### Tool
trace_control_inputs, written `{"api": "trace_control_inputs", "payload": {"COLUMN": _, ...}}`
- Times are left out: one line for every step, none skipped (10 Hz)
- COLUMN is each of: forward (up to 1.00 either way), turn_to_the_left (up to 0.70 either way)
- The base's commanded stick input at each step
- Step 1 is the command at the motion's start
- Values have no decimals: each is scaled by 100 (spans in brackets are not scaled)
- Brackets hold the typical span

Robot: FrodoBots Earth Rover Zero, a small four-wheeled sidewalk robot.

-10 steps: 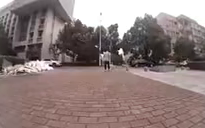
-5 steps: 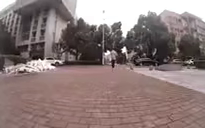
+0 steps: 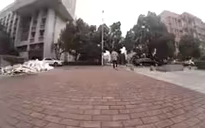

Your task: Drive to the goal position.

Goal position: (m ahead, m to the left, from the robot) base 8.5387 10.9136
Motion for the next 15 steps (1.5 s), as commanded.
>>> {"api": "trace_control_inputs", "payload": {"forward": 70, "turn_to_the_left": 0}}
{"api": "trace_control_inputs", "payload": {"forward": 70, "turn_to_the_left": 0}}
{"api": "trace_control_inputs", "payload": {"forward": 70, "turn_to_the_left": 0}}
{"api": "trace_control_inputs", "payload": {"forward": 70, "turn_to_the_left": 0}}
{"api": "trace_control_inputs", "payload": {"forward": 70, "turn_to_the_left": 0}}
{"api": "trace_control_inputs", "payload": {"forward": 70, "turn_to_the_left": 0}}
{"api": "trace_control_inputs", "payload": {"forward": 70, "turn_to_the_left": 0}}
{"api": "trace_control_inputs", "payload": {"forward": 70, "turn_to_the_left": 0}}
{"api": "trace_control_inputs", "payload": {"forward": 70, "turn_to_the_left": 0}}
{"api": "trace_control_inputs", "payload": {"forward": 70, "turn_to_the_left": 0}}
{"api": "trace_control_inputs", "payload": {"forward": 70, "turn_to_the_left": 0}}
{"api": "trace_control_inputs", "payload": {"forward": 70, "turn_to_the_left": 0}}
{"api": "trace_control_inputs", "payload": {"forward": 70, "turn_to_the_left": 0}}
{"api": "trace_control_inputs", "payload": {"forward": 70, "turn_to_the_left": 0}}
{"api": "trace_control_inputs", "payload": {"forward": 70, "turn_to_the_left": 0}}
